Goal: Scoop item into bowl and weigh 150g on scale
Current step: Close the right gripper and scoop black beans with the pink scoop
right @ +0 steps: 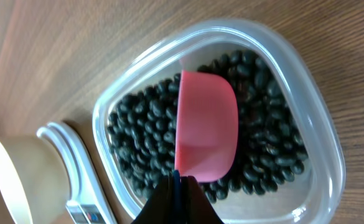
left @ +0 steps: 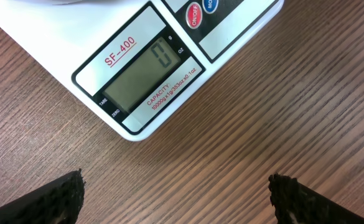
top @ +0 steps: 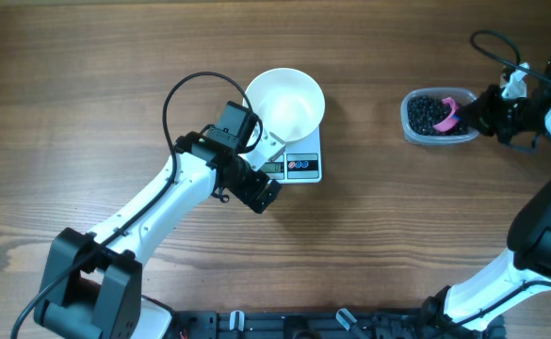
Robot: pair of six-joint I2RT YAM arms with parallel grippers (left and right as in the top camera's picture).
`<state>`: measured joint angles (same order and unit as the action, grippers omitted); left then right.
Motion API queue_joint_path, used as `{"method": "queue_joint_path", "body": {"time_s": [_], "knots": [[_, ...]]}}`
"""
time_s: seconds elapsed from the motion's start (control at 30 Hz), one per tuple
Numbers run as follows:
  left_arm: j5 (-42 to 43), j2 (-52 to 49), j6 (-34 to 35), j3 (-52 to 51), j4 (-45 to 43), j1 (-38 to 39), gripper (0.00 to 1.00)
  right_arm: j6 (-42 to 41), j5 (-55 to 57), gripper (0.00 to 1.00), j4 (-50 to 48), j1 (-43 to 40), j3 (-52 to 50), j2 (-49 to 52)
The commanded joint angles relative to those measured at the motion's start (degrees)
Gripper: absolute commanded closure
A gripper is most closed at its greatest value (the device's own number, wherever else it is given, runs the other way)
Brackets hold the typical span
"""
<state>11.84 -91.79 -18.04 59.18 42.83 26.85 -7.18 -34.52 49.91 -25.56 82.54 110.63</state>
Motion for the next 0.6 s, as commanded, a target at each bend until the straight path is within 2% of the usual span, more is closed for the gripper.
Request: {"method": "queue_joint_path", "body": {"time_s": [0.0,0.13,0.27,0.57], "knots": [[0.5,0.7,0.35,-0.37,0.0,0.0,0.0,7.13,-1.38,0.96,0.94,0.17,-0.92,2.43],[0.5,0.7,0.35,-0.37,0.0,0.0,0.0,7.15,-10.95,0.96,-2.34,-4.85,-0.92,2.43],[0.5,0.7,0.35,-0.37,0.0,0.0,0.0,9.62,-20.04,0.96,-0.39,-10.91,-0.92,2.43],[0.5,0.7,0.35,-0.37,-0.02,0.0,0.0,10.6,-26.4,0.96,2.05,-15.76,-0.92,2.43]]}}
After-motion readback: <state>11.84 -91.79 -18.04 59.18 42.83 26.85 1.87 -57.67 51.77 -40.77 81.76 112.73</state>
